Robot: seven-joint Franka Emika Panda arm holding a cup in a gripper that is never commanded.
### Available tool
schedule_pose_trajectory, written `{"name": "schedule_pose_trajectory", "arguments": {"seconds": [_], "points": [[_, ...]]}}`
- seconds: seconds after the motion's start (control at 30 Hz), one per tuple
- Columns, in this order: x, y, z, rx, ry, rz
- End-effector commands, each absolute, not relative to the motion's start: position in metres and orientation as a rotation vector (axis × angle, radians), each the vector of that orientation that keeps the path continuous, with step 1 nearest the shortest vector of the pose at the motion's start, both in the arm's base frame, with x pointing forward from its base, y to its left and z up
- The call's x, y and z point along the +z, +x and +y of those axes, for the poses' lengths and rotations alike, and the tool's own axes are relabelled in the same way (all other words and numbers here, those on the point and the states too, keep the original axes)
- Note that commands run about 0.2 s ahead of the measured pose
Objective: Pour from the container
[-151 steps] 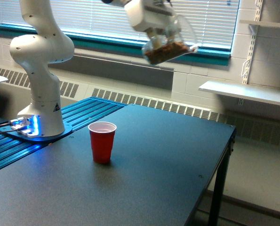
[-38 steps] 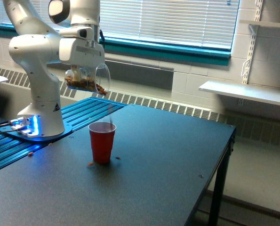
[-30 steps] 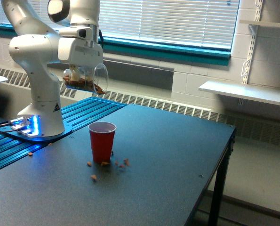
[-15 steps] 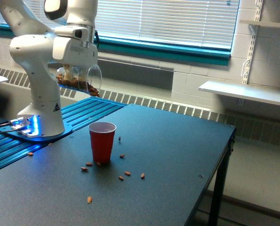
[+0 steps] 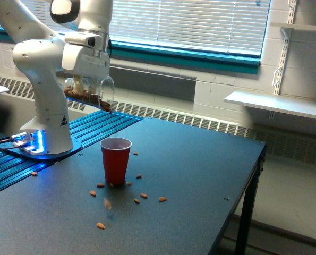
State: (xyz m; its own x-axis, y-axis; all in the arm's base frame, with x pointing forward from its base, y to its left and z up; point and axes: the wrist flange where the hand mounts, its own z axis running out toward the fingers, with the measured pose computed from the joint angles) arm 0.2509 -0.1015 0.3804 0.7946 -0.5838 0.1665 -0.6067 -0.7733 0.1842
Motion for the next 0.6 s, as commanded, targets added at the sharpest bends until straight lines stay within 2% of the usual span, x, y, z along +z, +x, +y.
{"name": "schedule_pose_trajectory", "arguments": {"seconds": [0.03, 0.6], "points": [[0.363, 0.248, -0.088, 0.096, 2.749, -0.923], [0.352, 0.250, -0.074, 0.064, 2.746, -0.857]]}}
